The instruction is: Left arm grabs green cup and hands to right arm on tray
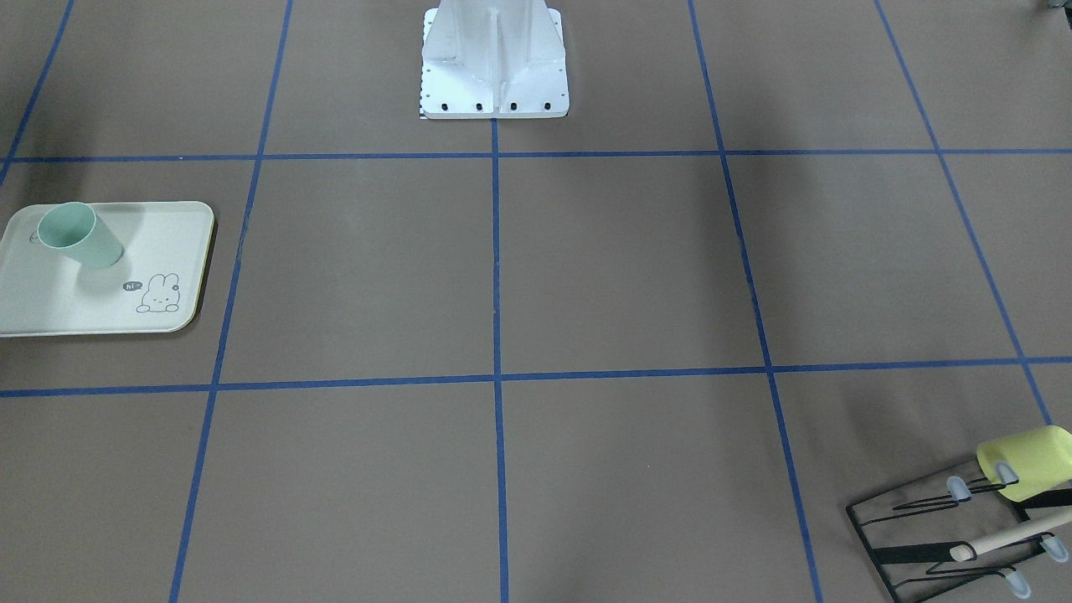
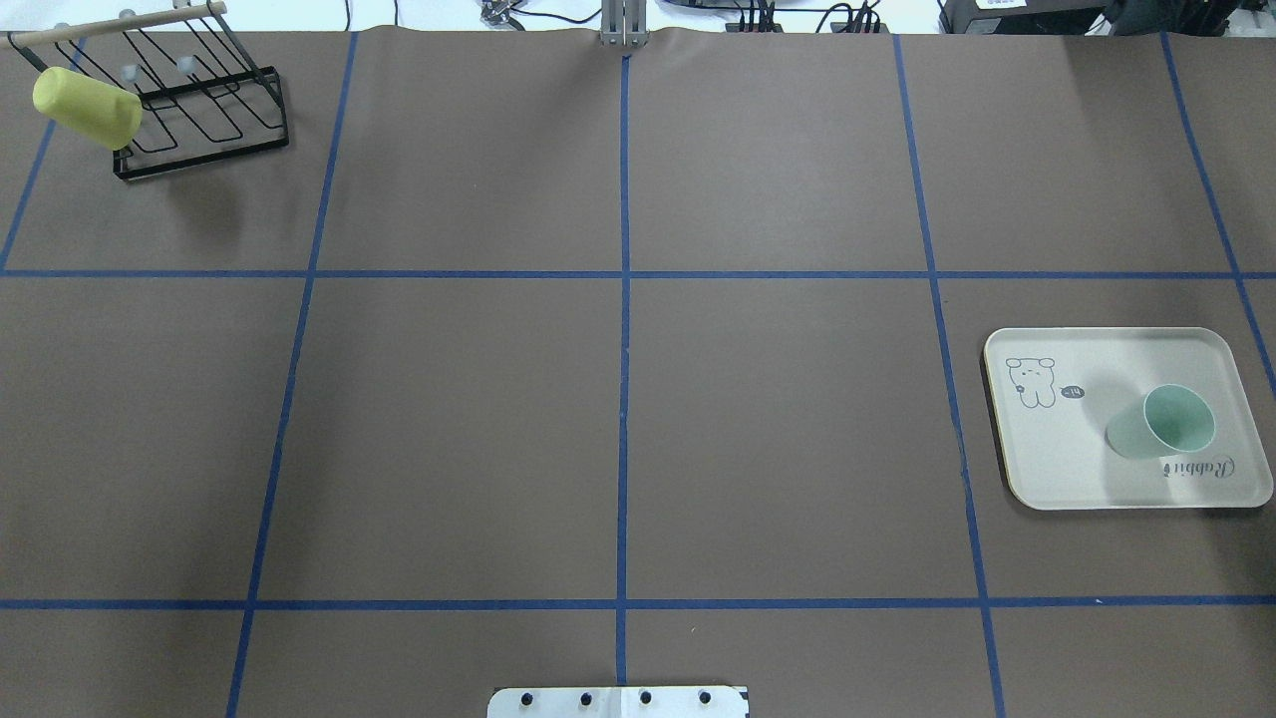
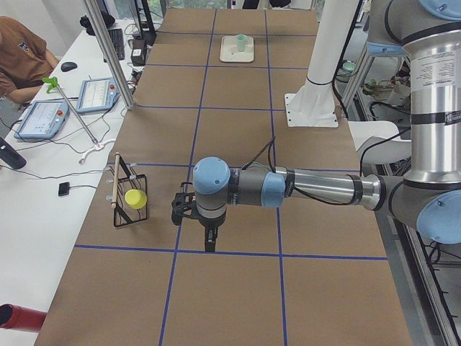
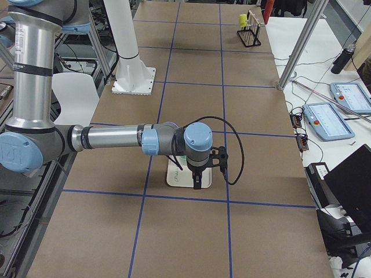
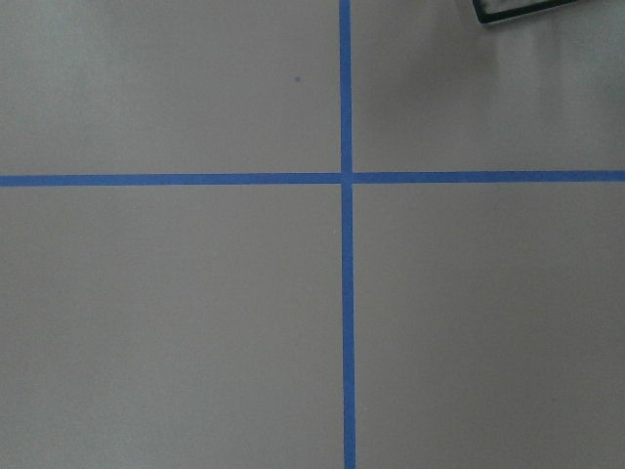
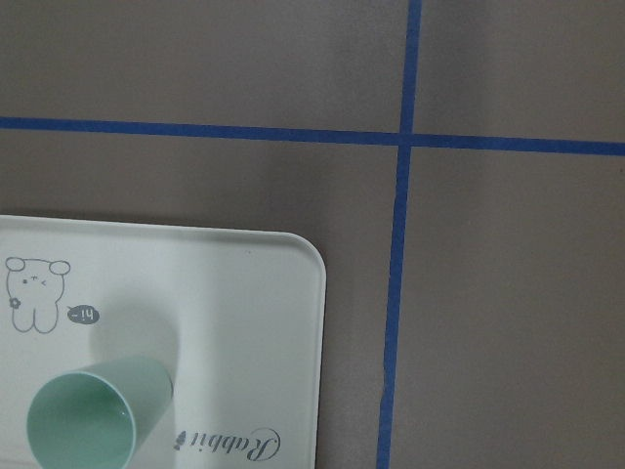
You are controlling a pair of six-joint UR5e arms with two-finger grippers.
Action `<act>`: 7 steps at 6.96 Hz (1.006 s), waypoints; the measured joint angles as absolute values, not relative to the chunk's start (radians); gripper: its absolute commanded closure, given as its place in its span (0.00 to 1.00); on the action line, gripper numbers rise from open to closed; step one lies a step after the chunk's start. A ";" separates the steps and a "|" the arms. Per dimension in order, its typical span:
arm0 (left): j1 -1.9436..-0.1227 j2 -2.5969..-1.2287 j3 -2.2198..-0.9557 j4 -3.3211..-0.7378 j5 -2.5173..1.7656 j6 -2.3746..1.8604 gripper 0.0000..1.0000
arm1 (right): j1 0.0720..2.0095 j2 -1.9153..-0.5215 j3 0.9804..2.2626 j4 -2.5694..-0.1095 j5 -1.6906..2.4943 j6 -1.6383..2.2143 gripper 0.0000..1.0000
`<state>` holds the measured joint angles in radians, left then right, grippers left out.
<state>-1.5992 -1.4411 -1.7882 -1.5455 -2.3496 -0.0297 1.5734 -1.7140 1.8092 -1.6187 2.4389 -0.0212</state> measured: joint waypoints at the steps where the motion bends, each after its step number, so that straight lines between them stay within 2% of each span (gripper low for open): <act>1: -1.599 -1.440 -1.773 -1.547 -2.350 -0.028 0.00 | 1.574 -1.714 1.810 -1.618 2.439 -0.019 0.00; 7: -1.600 -1.439 -1.743 -1.548 -2.360 -0.026 0.00 | 1.574 -1.706 1.811 -1.618 2.441 -0.014 0.00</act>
<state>-1.5999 -1.4388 -1.7427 -1.5476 -2.3597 -0.0261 1.5738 -1.7062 1.8112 -1.6183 2.4405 -0.0138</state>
